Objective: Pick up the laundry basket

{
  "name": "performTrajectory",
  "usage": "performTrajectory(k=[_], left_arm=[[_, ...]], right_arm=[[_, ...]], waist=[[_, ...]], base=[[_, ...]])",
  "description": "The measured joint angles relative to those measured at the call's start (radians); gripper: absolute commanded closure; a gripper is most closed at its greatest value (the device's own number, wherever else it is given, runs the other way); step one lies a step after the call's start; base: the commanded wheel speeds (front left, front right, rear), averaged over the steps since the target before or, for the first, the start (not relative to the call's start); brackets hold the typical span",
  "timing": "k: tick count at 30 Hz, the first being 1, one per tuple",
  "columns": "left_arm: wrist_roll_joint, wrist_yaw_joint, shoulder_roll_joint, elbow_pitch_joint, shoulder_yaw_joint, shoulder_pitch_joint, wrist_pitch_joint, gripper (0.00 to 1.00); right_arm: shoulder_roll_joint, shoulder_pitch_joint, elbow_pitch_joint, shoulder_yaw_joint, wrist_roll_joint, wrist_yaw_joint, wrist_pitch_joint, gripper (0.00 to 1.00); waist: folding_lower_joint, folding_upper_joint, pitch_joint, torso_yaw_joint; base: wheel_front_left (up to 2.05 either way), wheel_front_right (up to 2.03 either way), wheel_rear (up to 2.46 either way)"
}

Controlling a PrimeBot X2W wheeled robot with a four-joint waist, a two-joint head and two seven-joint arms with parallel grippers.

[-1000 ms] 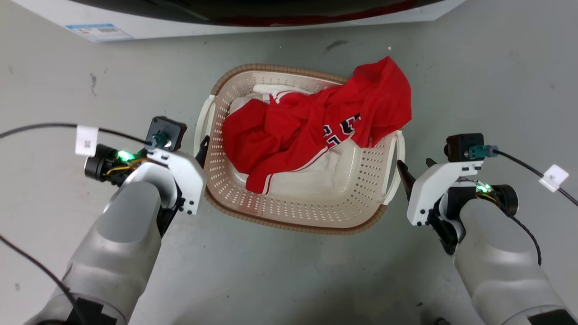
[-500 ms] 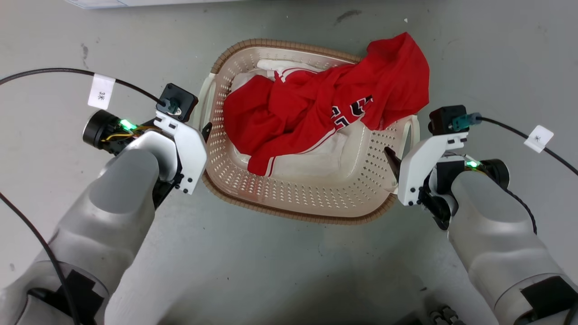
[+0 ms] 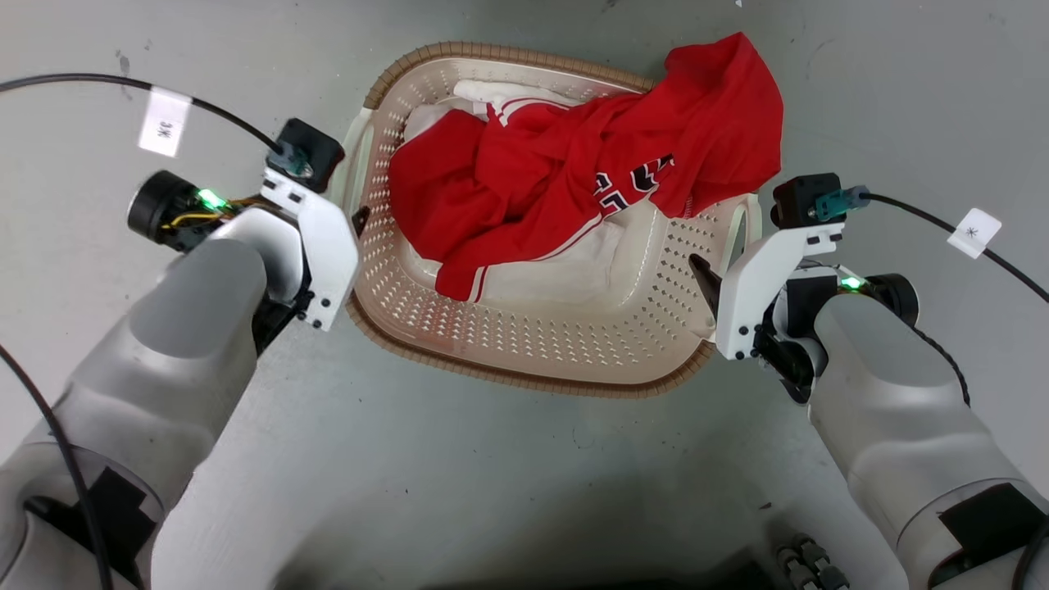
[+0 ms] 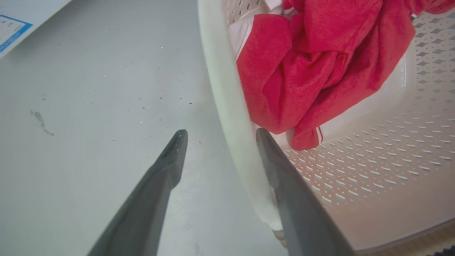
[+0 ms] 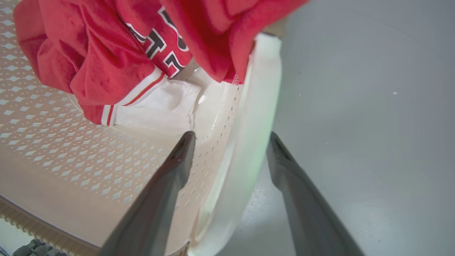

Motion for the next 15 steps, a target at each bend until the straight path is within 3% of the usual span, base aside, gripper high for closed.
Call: performTrajectory(k=[4,5,6,15], left_arm=[[-0.037,0.000,0.003,0.006,-0.029,-0.007,-0.015,0.02],[-0.051,0.000,0.002,0.006,-0.037,-0.007,-0.013,0.54],[-0.066,0.000,0.002,0.005,-0.043,-0.007,-0.009,1.00],[-0.158,0.000,0.000,-0.009,-0.109,-0.013,-0.006,1.00]], right_arm=[[0.000,-0.010,0.008,0.018,0.010,0.000,-0.009,0.00],[0.000,-0.011,0.010,0.022,0.009,0.000,-0.009,0.58],[0.000,-0.012,0.013,0.026,0.007,0.000,-0.008,0.98],[0.003,-0.020,0.023,0.017,-0.012,0.000,-0.007,1.00]], waist=[[0.0000,0.0000,0.005,0.001],[0.0000,0.0000,0.005,0.002],[0.0000,0.0000,0.006,0.002],[-0.0001,0.0000,0.006,0.011]], base=[[0.00,0.00,0.00],[0.00,0.00,0.00],[0.00,0.00,0.00],[0.00,0.00,0.00]])
